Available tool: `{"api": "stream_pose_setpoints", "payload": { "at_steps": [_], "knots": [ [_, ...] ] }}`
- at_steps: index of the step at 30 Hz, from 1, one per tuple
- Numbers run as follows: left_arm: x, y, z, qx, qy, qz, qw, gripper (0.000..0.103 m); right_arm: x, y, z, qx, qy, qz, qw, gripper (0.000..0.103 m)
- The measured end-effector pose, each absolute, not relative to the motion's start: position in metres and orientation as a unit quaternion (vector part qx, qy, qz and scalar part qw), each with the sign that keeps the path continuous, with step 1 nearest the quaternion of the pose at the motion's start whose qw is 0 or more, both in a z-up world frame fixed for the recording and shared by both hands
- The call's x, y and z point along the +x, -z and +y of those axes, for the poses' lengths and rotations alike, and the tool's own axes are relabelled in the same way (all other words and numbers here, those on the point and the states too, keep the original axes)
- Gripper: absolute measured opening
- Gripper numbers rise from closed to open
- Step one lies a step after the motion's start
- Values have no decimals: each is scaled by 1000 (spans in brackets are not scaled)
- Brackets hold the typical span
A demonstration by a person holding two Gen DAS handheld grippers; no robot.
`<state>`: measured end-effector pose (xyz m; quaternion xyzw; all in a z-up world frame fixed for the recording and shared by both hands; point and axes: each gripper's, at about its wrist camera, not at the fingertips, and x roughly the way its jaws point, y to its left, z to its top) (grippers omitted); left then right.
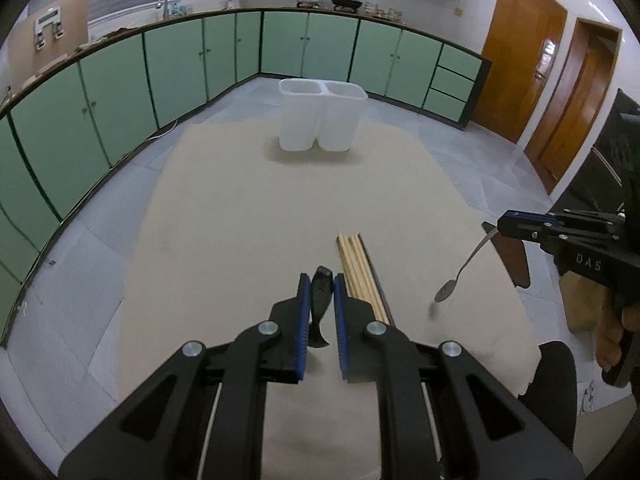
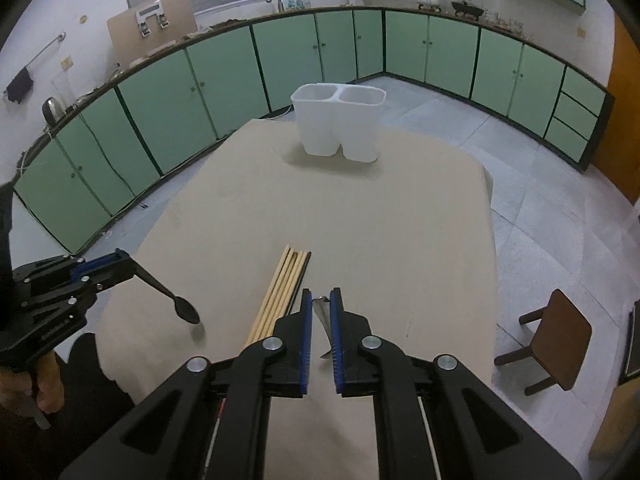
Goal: Organize utensils
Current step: 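Grasp the black plastic spoon with the left tool while the right tool grasps the silver spoon, then carry both spoons to the white holder and open both tools to drop them in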
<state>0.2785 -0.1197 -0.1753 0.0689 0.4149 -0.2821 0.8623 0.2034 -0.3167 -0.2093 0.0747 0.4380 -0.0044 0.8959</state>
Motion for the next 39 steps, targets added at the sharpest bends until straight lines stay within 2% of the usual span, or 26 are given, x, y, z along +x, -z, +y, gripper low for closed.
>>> {"api": "stream_pose_setpoints", "payload": {
  "at_steps": [20,24,25,39],
  "knots": [
    [397,92,-175,63,300,372,876,10,310,123,-355,76,1,414,907,9],
    [421,85,-186,62,297,367,879,9,336,113,-365,80,10,409,909,9],
    [427,84,-188,62,297,367,880,3,343,111,-368,82,10,409,909,9],
    [509,54,-240,54,295,335,893,3,433,89,-394,81,31,403,911,9]
  ]
}}
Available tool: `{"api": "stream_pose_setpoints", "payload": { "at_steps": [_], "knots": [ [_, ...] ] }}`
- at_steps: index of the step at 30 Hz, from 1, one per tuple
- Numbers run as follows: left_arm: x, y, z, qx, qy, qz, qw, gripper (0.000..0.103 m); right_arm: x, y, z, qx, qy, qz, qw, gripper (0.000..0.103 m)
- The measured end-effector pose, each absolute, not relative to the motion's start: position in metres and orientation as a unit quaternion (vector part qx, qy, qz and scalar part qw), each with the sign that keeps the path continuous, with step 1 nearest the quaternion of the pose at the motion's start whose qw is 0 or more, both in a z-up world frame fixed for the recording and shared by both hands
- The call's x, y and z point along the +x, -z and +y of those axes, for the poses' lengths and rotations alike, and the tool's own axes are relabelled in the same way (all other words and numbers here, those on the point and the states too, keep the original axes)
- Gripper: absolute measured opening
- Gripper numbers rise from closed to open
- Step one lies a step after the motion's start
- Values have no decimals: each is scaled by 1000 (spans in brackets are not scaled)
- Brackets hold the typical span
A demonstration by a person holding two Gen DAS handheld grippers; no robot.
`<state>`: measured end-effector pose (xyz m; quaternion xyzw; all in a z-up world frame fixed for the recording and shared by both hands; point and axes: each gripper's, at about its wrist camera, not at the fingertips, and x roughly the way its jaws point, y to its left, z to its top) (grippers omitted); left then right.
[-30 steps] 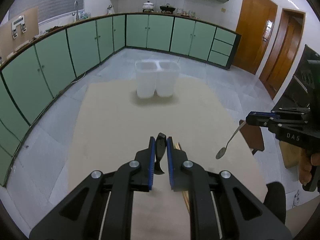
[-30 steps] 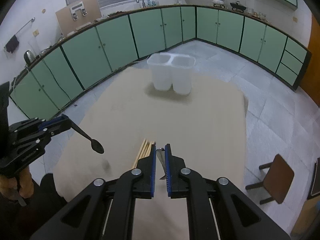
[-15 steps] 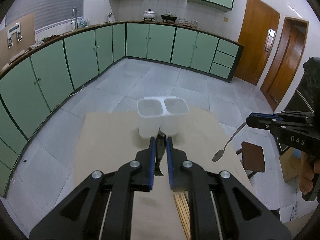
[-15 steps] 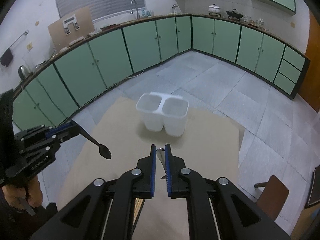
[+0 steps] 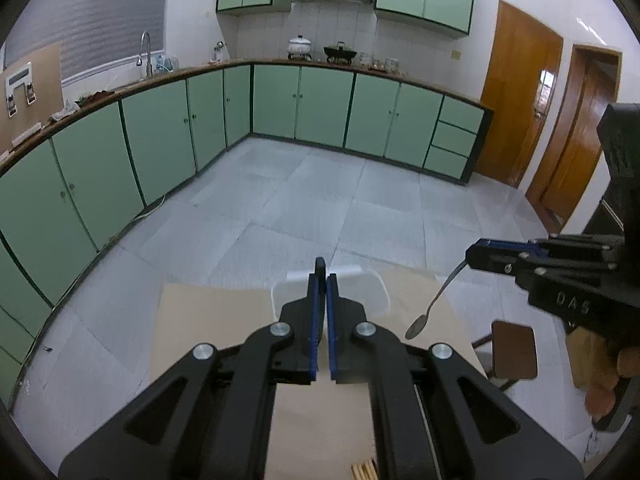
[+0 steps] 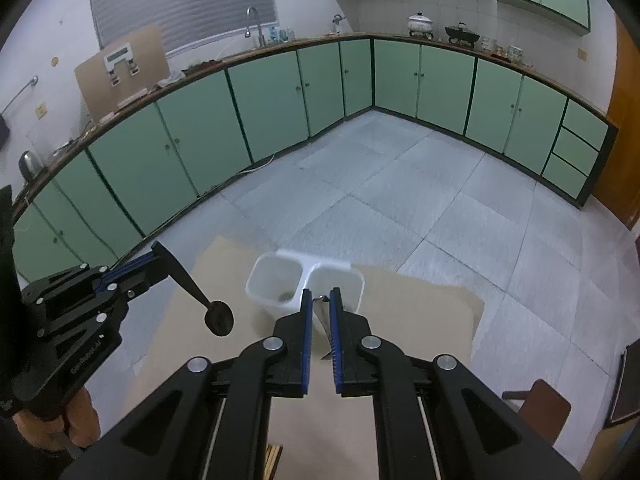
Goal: Organize utensils
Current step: 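Carry both spoons to the white holder and open both tools to drop them in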
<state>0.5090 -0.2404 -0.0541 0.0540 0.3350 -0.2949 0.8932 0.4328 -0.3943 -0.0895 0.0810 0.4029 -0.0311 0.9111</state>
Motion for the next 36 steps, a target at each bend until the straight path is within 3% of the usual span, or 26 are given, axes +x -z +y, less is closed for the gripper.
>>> {"api": "stream_pose_setpoints", "payload": {
  "at_steps": [8,26,30,32,36],
  "knots": [
    [554,69,-260,37,284,328,900,3,476,102,-410,95,41,397,912,9],
    [605,165,-263,16,273,383,882,4,512,205,-421,121,45,451,883,9],
    [604,165,-259,15,268,386,883,12,510,207,-420,121,49,453,882,10],
    [599,155,-252,13,267,377,887,20,507,201,-420,121,51,447,885,17],
    [577,126,-234,13,269,350,897,24,489,181,-423,126,54,432,891,18]
  ]
}}
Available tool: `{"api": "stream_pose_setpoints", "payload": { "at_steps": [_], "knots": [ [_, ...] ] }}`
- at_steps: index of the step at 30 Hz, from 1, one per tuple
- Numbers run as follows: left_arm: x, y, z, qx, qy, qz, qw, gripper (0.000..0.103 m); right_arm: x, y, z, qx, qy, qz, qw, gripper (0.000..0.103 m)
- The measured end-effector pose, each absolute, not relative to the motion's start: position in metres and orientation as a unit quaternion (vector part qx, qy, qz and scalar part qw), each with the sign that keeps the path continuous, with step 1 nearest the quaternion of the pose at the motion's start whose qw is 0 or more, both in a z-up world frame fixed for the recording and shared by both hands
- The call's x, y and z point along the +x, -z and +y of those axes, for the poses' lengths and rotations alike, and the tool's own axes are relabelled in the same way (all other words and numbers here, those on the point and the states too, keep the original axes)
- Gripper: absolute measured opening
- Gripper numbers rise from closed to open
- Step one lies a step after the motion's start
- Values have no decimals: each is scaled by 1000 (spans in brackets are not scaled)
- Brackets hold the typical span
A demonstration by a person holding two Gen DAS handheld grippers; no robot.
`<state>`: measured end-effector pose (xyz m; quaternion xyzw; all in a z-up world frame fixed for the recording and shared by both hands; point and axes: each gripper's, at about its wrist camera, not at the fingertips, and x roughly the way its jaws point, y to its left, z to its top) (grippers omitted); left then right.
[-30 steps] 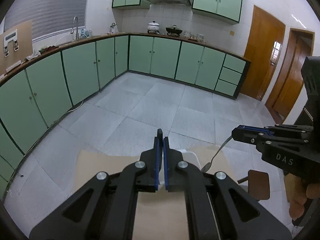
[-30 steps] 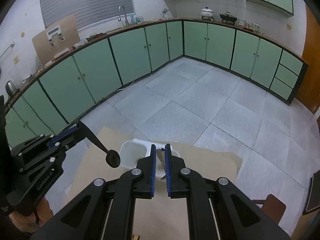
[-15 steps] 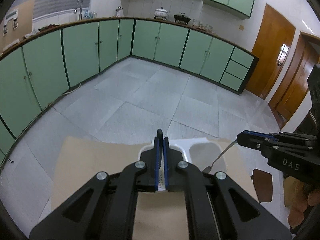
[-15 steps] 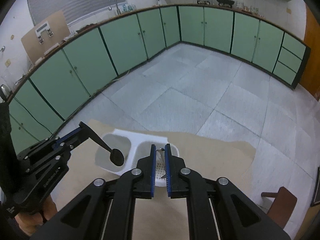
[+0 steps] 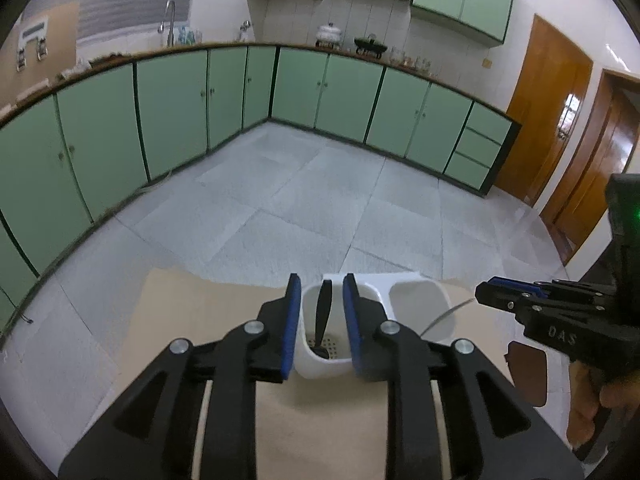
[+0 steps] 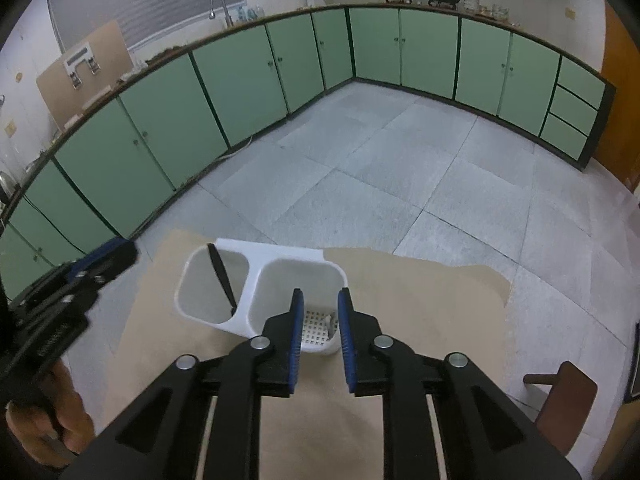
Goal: Organize utensils
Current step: 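Carry both spoons to the white holder and open both tools to drop them in, then move both open tools back to the chopsticks on the cloth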
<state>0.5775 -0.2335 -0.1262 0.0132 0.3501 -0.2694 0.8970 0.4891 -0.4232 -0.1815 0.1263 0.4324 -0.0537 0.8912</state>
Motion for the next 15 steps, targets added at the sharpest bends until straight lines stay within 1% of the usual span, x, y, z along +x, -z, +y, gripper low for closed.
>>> {"api": "stream_pose_setpoints", "payload": {
  "at_steps": [1,2,3,4,5,6,8,11,15],
  "knots": [
    [569,120,-228,14,269,343,900,30,483,175,-423,129,52,427,894,18],
    [558,113,-220,16,269,334,903,39,472,170,-424,132,52,420,896,18],
    [548,110,-215,18,267,328,906,43,462,165,-424,133,52,415,899,21],
    [534,105,-206,21,265,318,910,52,448,161,-423,134,51,408,902,23],
    [518,102,-196,22,265,310,913,60,436,159,-422,139,48,403,903,28],
    [506,100,-190,21,265,306,914,62,417,158,-420,146,43,396,905,30],
    [471,103,-171,15,266,300,916,74,378,161,-411,145,39,385,911,31],
    [412,121,-143,18,266,295,917,83,317,178,-395,137,35,373,917,33],
    [337,159,-110,39,258,299,918,88,219,231,-354,113,44,368,922,36]
  ]
}}
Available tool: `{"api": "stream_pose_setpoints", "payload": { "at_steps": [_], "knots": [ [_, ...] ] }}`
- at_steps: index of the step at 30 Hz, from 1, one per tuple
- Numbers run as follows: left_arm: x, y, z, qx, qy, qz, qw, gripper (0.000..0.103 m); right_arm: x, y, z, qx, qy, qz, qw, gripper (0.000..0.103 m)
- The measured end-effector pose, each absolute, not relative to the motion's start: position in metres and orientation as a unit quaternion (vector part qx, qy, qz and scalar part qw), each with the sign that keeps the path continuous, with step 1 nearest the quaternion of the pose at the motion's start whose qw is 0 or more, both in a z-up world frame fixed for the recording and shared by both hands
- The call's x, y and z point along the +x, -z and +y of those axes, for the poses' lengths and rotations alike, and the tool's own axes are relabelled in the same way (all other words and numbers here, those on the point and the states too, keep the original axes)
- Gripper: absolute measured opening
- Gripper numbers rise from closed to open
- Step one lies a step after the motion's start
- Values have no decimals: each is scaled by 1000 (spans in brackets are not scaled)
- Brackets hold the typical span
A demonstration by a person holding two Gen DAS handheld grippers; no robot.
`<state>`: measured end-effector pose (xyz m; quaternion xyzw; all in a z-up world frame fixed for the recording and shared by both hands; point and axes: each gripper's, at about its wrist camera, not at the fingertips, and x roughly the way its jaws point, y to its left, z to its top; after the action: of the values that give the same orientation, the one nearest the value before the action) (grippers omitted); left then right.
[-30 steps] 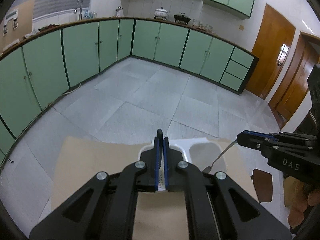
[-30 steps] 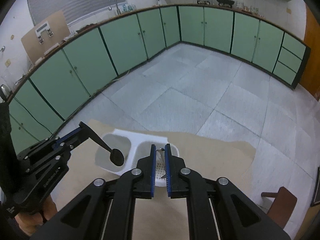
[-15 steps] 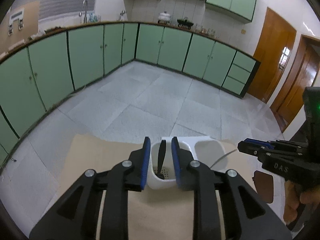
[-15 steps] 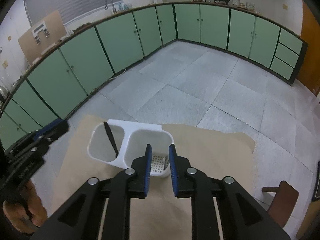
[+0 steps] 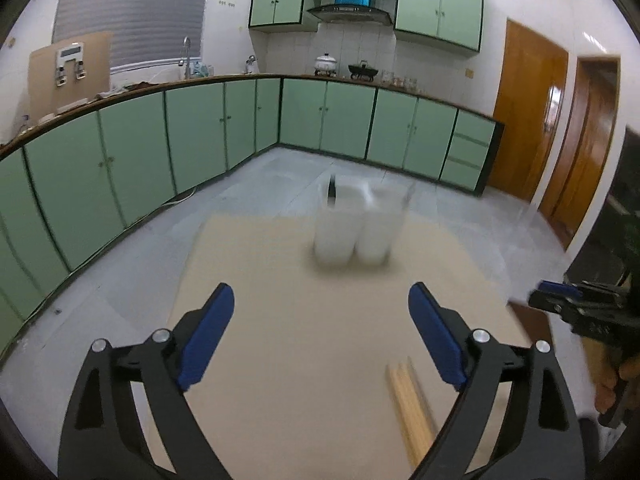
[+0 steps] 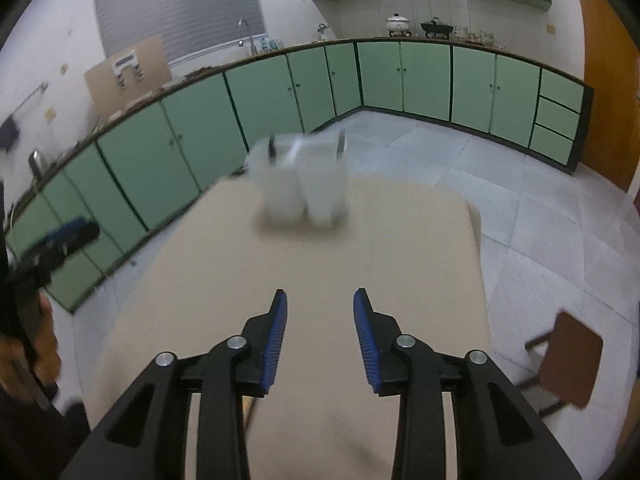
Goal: Organize utensils
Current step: 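Move both open tools back to the chopsticks on the cloth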
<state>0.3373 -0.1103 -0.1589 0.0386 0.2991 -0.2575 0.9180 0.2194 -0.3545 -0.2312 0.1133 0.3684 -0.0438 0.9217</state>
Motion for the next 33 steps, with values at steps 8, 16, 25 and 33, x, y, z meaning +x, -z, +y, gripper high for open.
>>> {"api": "stream_pose_setpoints", "payload": {
  "at_steps": [8,16,25,33],
  "knots": [
    [221,247,-51,31,259,343,902,89,99,348,-262,84,17,421,903,36],
    [194,282,-44,32,265,354,896,89,107,360,-208,-7,-21,406,914,43],
    [182,302,-76,70,299,367,878,89,103,363,-261,45,24,405,913,43],
    [177,334,-116,140,305,389,858,89,95,363,-274,60,33,404,912,44]
  ]
}}
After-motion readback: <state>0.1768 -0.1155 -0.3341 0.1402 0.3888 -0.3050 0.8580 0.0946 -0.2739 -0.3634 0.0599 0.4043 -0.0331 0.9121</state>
